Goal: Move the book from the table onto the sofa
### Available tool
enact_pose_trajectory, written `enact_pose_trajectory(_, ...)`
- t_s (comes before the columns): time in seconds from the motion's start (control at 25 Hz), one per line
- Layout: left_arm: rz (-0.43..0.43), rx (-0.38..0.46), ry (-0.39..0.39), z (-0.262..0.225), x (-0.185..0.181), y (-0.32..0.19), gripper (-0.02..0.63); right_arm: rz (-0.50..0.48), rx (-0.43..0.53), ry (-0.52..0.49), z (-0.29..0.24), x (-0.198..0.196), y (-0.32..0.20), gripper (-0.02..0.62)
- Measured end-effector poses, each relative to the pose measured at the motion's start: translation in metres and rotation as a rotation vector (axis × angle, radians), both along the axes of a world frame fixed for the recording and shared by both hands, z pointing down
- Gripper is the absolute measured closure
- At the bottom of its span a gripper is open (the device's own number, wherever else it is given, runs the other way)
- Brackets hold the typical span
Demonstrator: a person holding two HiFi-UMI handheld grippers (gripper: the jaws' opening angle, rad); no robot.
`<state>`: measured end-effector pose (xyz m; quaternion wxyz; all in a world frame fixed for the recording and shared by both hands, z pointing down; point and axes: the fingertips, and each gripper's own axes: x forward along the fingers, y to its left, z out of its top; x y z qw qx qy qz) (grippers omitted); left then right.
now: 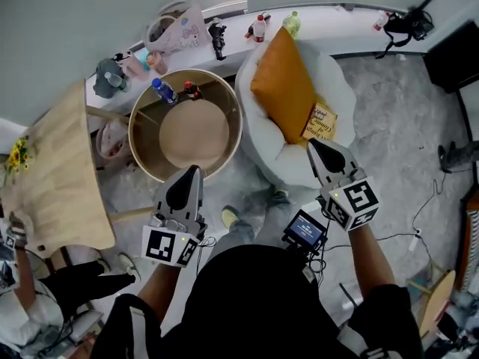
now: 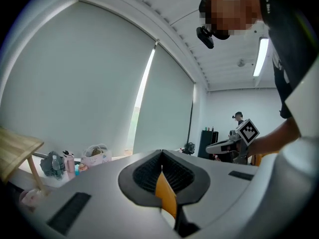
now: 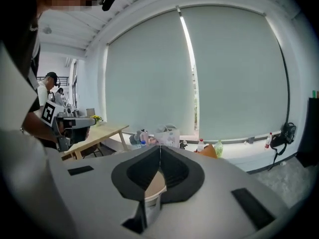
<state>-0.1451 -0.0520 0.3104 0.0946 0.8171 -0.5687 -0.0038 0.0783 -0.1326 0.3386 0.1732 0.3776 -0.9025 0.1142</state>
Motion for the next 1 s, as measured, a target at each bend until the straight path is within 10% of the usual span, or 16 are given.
enact_pose_trajectory(1.0,0.006,0.117,0.0,-0.072,-0.044,0.084,0.592,0.12,0.179,0.021,-0.089,-0.047,0.076,0.58)
